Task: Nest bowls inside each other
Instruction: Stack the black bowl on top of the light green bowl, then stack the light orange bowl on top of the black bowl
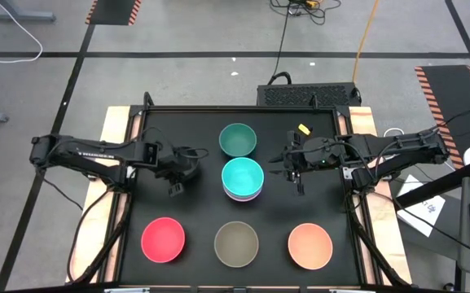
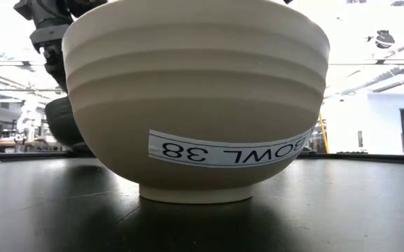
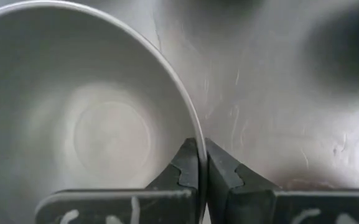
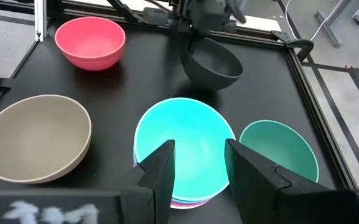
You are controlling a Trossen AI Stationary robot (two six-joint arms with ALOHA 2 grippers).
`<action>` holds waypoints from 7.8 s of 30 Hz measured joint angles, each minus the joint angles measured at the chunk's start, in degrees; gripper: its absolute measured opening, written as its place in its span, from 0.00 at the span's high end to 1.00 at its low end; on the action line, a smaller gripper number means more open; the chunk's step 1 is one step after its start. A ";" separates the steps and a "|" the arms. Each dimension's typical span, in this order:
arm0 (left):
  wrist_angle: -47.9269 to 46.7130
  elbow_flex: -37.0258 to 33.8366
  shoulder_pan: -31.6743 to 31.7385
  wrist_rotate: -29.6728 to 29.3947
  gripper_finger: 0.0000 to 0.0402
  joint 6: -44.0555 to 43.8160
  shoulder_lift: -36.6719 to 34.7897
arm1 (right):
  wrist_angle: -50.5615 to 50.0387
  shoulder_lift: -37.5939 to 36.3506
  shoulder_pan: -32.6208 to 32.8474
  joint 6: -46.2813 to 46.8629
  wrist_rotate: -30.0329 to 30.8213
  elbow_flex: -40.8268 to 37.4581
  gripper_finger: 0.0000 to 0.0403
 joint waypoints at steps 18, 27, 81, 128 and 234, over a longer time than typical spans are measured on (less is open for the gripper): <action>-7.45 17.37 -1.88 -5.69 0.99 3.84 -0.58 | 0.00 0.00 -0.40 0.30 0.00 -1.55 0.68; -15.49 32.48 -4.25 -8.95 0.99 5.86 6.08 | 3.50 0.00 -0.92 0.13 0.07 -3.82 0.68; -30.54 75.89 -8.82 -5.89 0.99 9.42 43.00 | -3.81 -10.61 -1.20 7.50 0.71 -3.87 0.68; -21.66 75.66 -15.13 -12.37 0.95 8.71 59.41 | -0.44 -16.00 -3.52 7.04 0.48 -8.90 0.68; -48.24 71.00 -42.61 -52.34 0.43 -15.92 15.73 | -6.61 -26.42 14.82 27.38 -13.83 -22.33 0.68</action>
